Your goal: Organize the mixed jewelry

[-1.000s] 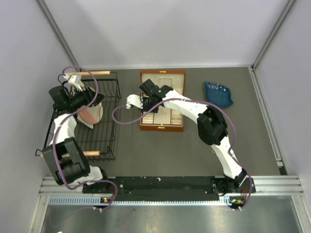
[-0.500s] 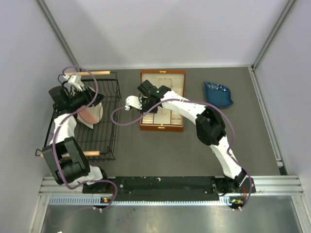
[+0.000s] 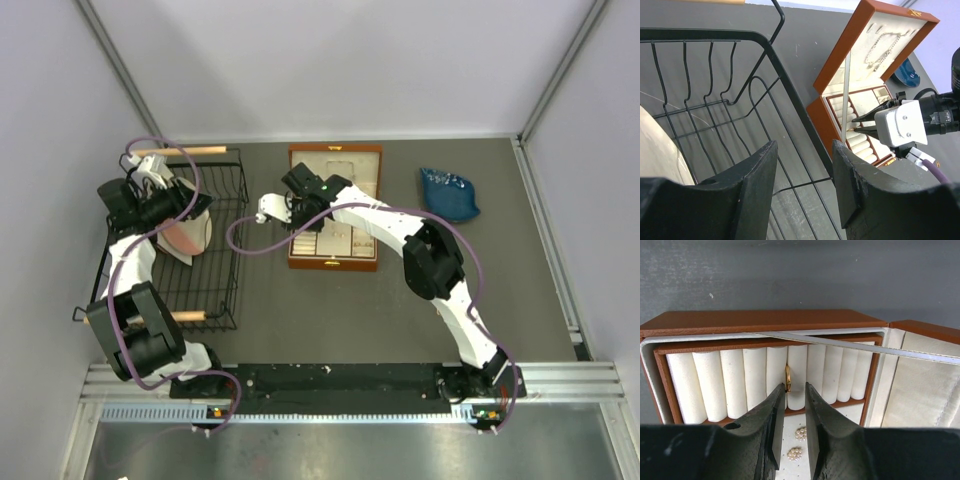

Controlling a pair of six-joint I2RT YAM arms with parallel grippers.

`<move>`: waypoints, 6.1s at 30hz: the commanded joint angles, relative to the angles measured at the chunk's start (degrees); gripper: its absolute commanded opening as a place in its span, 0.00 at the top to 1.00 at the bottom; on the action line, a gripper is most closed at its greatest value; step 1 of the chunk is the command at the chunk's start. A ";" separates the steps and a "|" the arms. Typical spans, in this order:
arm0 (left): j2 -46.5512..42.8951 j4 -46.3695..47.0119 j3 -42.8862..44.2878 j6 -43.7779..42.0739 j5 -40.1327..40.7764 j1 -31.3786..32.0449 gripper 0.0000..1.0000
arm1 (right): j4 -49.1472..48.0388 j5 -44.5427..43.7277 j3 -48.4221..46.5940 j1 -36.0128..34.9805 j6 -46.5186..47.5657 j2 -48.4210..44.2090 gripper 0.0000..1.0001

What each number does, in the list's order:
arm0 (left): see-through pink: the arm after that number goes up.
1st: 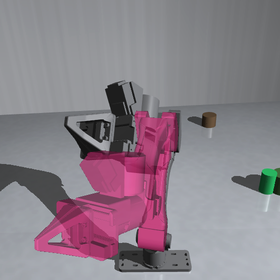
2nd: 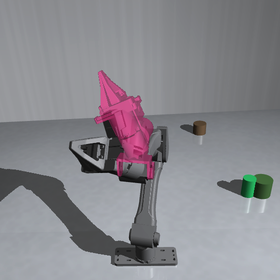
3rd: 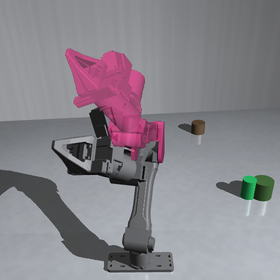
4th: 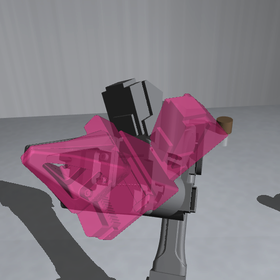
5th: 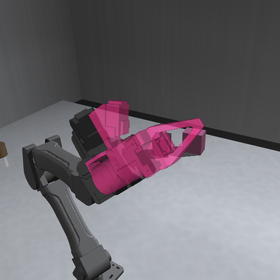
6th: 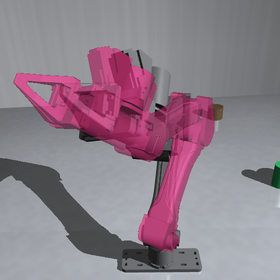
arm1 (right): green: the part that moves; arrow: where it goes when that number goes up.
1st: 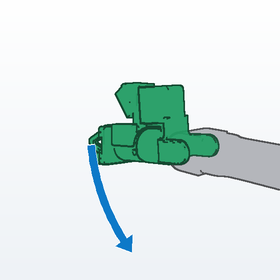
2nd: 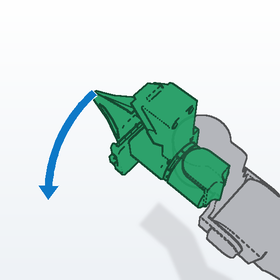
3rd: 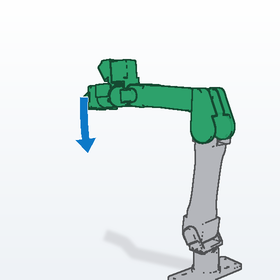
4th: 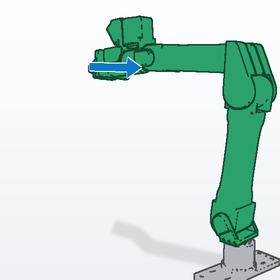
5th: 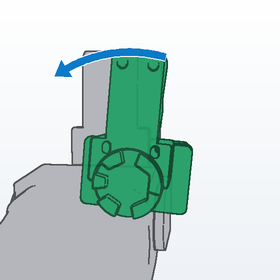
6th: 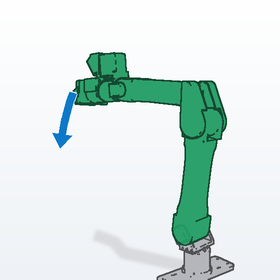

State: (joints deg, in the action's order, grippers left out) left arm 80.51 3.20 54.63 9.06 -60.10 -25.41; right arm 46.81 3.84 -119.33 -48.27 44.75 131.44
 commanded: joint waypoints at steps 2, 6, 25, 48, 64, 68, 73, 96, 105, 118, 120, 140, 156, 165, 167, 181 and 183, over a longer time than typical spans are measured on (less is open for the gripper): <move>-2.29 0.93 1.53 -0.71 -1.95 -0.61 0.47 | 0.74 -1.11 -3.02 -0.24 -1.95 -2.67 0.76; -2.38 0.93 1.79 -0.36 -2.13 -0.69 0.47 | 0.57 -1.72 -3.19 -0.16 -2.56 -4.26 0.75; -4.31 -1.00 4.52 -0.61 -2.57 2.29 0.45 | 0.39 -0.15 14.37 4.06 -10.56 -24.79 0.67; -9.93 -19.55 7.16 -21.63 7.45 34.90 0.39 | -1.46 0.03 77.57 20.76 -4.16 -72.45 0.73; -5.45 -22.10 8.39 -24.61 8.24 37.01 0.39 | -4.97 -2.34 85.40 20.85 4.81 -71.58 0.70; -4.75 -22.19 8.47 -24.62 8.24 37.01 0.39 | -6.02 -2.34 86.89 20.85 6.31 -70.79 0.71; -3.87 -22.19 9.00 -24.62 8.50 37.01 0.39 | -6.99 -1.90 87.86 20.76 7.89 -69.04 0.70; -1.85 -22.19 10.14 -24.79 9.65 37.01 0.40 | -11.21 -0.32 89.27 20.85 9.48 -64.20 0.76; -0.97 -22.27 10.14 -24.88 10.17 37.01 0.40 | -11.12 2.14 88.13 20.85 5.53 -62.62 1.00; -1.32 -9.37 6.81 -9.28 11.58 37.01 0.43 | -8.93 3.99 65.74 20.85 -14.41 -59.90 1.00; -1.23 -3.66 5.93 -1.81 10.97 37.10 0.43 | -8.93 3.73 58.12 20.76 -20.39 -58.49 1.00; 0.53 10.60 8.65 21.97 25.99 49.93 0.48 | -7.96 -6.20 18.96 9.25 -47.56 -38.01 1.00; 2.63 7.08 11.55 19.33 30.30 50.81 0.62 | -5.94 -4.10 13.77 7.75 -52.66 -34.76 1.00; 3.25 7.08 12.25 19.68 29.86 51.25 0.68 | -5.85 -4.01 14.03 7.67 -52.58 -34.76 1.00; 3.34 7.08 12.43 19.68 29.69 51.25 0.72 | -5.85 -4.01 14.21 7.75 -52.75 -34.76 1.00; 5.09 6.64 13.40 19.95 28.37 51.69 1.00 | -5.94 -0.77 14.82 7.58 -51.87 -35.46 1.00; 4.57 6.20 13.31 18.81 28.02 51.69 1.00 | -6.02 0.11 15.17 7.67 -50.65 -36.07 0.95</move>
State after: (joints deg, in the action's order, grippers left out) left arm 84.93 8.64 65.80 29.47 -31.99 25.93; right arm 41.93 -0.25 -102.87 -39.94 -6.98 96.95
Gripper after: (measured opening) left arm 0.011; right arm 0.009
